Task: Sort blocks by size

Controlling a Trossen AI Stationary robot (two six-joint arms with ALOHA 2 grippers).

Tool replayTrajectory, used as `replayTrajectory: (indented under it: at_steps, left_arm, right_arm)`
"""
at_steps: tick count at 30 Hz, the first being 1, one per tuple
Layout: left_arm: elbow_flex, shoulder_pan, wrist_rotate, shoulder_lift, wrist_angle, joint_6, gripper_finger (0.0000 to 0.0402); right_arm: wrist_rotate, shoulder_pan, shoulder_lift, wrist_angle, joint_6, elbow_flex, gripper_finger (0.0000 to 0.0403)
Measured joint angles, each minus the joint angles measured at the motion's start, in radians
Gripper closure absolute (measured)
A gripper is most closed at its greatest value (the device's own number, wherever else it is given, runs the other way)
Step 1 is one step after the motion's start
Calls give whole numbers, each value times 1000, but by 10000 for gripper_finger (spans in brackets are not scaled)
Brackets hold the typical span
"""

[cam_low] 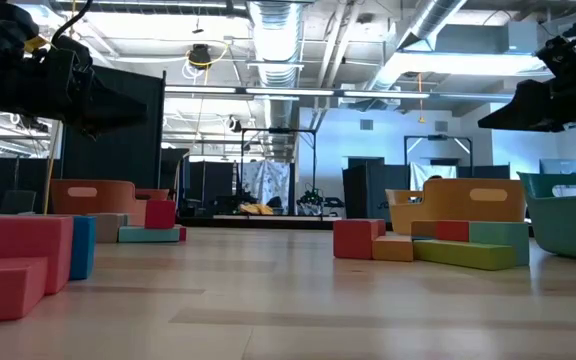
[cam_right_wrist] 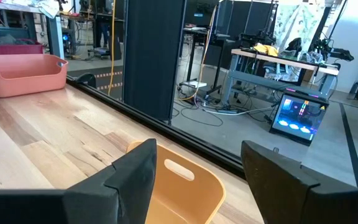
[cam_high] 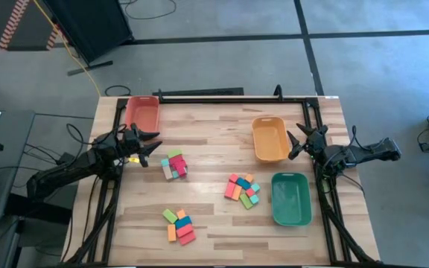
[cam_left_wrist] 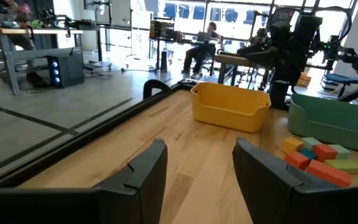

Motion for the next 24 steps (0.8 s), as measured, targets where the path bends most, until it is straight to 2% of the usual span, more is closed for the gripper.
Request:
replayTrajectory:
  at_steps: [15, 24]
  left_arm:
    - [0, 0, 0, 0, 0, 0, 228]
    - [0, 0, 0, 0, 0, 0, 228]
  right_arm:
    - [0, 0, 0, 0, -2, 0, 139]
    - [2, 1, 0, -3, -77, 0, 139]
